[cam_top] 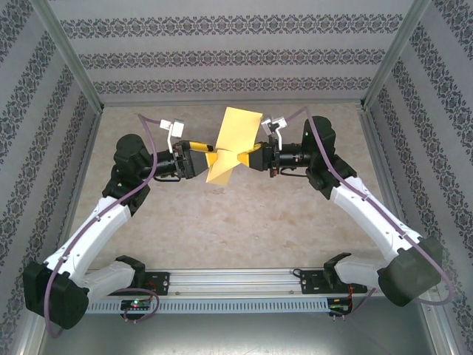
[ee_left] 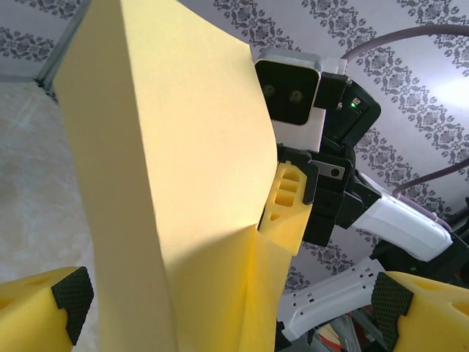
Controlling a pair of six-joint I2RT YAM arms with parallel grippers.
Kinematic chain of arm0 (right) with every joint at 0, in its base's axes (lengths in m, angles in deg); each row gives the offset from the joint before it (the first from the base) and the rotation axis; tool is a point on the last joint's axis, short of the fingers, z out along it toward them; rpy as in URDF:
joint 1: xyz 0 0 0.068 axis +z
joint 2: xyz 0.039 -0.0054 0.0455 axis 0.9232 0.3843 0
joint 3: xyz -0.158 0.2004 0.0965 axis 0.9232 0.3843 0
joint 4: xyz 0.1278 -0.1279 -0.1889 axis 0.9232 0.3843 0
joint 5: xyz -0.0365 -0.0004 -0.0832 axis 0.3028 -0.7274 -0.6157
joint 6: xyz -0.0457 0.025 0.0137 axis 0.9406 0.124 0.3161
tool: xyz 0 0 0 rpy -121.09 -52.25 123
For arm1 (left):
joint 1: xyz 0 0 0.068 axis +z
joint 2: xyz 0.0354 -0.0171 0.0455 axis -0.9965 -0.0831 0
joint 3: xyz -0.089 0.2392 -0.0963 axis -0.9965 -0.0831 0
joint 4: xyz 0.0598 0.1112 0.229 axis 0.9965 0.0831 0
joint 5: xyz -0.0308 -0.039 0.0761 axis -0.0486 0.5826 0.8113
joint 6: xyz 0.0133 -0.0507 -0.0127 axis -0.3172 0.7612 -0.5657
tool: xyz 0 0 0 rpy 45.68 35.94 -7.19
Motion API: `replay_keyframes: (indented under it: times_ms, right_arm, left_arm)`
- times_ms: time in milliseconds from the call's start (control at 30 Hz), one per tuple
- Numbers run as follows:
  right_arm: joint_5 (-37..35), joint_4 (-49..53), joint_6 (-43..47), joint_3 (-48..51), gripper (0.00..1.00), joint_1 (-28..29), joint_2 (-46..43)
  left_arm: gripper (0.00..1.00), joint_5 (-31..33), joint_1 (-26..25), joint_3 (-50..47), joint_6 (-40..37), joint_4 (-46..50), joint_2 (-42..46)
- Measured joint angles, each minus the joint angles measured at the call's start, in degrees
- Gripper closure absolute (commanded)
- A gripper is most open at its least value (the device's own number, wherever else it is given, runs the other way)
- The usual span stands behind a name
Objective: Fold a paper plane with a square sheet of paper (fold left side to right side)
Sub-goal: Turn over the paper at the center of the table.
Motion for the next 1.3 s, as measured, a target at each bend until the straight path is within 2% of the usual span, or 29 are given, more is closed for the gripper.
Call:
replay_keyframes:
  times_ms: [133, 233, 433, 600, 700, 867, 1067, 1100, 1200, 1300]
  right_arm:
    - [0.68, 0.13, 0.2, -0.96, 0.96, 1.18, 0.68]
    - [0.94, 0.13, 0.39, -1.66, 0.96, 1.92, 0.92]
    - [1.27, 0.22, 0.61, -2.05, 0.95, 1.92, 1.33]
    - [1.22, 0.63, 1.46, -2.05, 0.9, 1.92, 1.36]
    - [0.98, 0.92, 1.53, -2.05, 0.81, 1.9, 1.36]
    - [-0.61, 2.32, 1.99, -1.88, 0.59, 1.25, 1.27]
    - [-8.44, 10.05, 4.76, 2.01, 0.32, -3.58, -2.95]
    - [-10.69, 12.02, 5.38, 2.84, 0.31, -4.44, -4.2]
    - [-20.9, 19.17, 7.45, 4.2, 0.22, -6.64, -7.69]
    - [-33.81, 25.57, 8.33, 4.7, 0.15, -7.93, -9.94]
  left_arm:
    - [0.01, -0.94, -1.25, 0.37, 0.31, -0.02, -0.72]
    - [0.08, -1.57, -2.45, 0.72, 0.42, -0.39, -1.05]
    - [0.37, -2.4, -3.74, 1.53, 0.96, -0.98, -1.2]
    - [0.62, -2.27, -3.91, 1.62, 1.2, -1.05, -1.2]
    - [0.73, -1.73, -3.93, 1.79, 0.55, -0.76, -1.2]
    - [0.87, 1.36, -3.98, 2.43, -2.56, 3.34, -1.18]
    - [0.93, 10.58, -4.0, 3.08, -9.2, 14.99, -1.18]
    - [0.94, 12.55, -4.09, 3.21, -10.27, 17.0, -1.18]
    - [0.95, 24.26, -6.91, 5.01, -15.43, 27.21, -1.44]
    - [0.96, 38.75, -13.46, 8.63, -19.8, 37.29, -3.04]
